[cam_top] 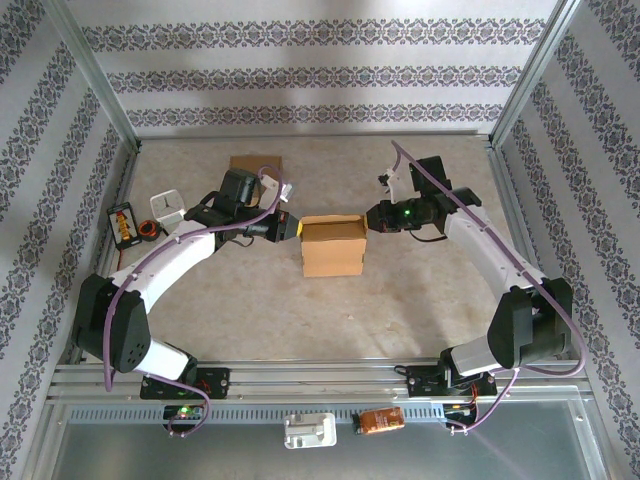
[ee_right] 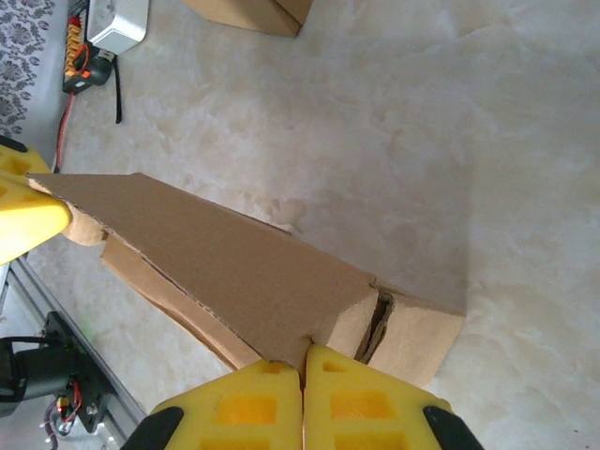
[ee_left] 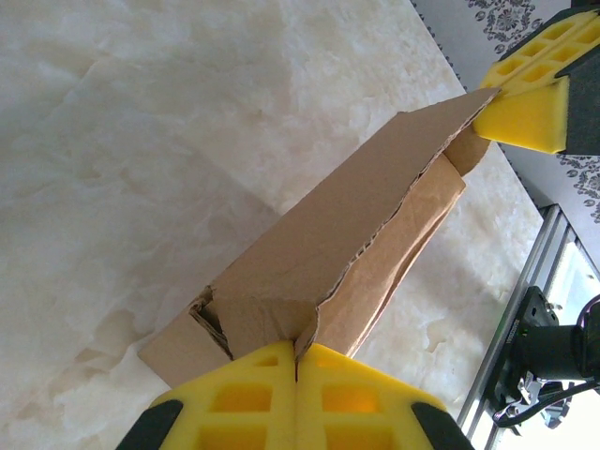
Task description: Fold the paper box
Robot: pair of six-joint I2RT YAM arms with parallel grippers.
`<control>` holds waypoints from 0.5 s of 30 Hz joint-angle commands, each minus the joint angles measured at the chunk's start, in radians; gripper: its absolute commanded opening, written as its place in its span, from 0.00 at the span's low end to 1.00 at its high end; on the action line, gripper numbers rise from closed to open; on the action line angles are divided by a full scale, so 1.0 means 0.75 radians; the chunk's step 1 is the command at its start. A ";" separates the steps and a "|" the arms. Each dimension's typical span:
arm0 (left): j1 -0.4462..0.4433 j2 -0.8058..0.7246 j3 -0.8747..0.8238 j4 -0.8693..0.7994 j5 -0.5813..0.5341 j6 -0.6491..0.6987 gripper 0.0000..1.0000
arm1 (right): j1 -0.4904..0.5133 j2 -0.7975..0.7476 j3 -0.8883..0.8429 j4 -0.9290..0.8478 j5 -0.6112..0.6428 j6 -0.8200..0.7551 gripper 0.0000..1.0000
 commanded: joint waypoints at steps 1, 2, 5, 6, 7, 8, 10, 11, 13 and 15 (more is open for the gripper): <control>-0.037 -0.025 -0.020 -0.034 0.031 0.019 0.01 | 0.060 0.019 -0.068 -0.093 0.031 -0.020 0.06; -0.038 -0.025 -0.022 -0.034 0.030 0.017 0.01 | 0.070 0.020 -0.077 -0.095 0.046 -0.025 0.06; -0.042 -0.022 -0.025 -0.042 0.015 0.012 0.01 | 0.083 0.018 -0.090 -0.099 0.073 -0.030 0.06; -0.042 -0.022 -0.026 -0.042 0.009 0.009 0.01 | 0.086 0.015 -0.094 -0.097 0.070 -0.028 0.06; -0.042 -0.022 -0.028 -0.042 0.001 0.004 0.01 | 0.088 0.013 -0.095 -0.097 0.071 -0.026 0.06; -0.042 -0.022 -0.027 -0.042 -0.008 -0.001 0.01 | 0.090 0.010 -0.094 -0.097 0.075 -0.024 0.06; -0.042 -0.019 -0.026 -0.042 -0.023 -0.016 0.01 | 0.094 0.006 -0.090 -0.097 0.075 -0.022 0.06; -0.042 -0.018 -0.026 -0.042 -0.031 -0.025 0.01 | 0.096 0.001 -0.087 -0.097 0.077 -0.022 0.06; -0.042 -0.015 -0.024 -0.038 -0.024 -0.037 0.01 | 0.100 -0.006 -0.085 -0.097 0.082 -0.022 0.06; -0.042 -0.022 -0.025 -0.027 -0.017 -0.061 0.01 | 0.100 -0.017 -0.085 -0.090 0.094 -0.016 0.06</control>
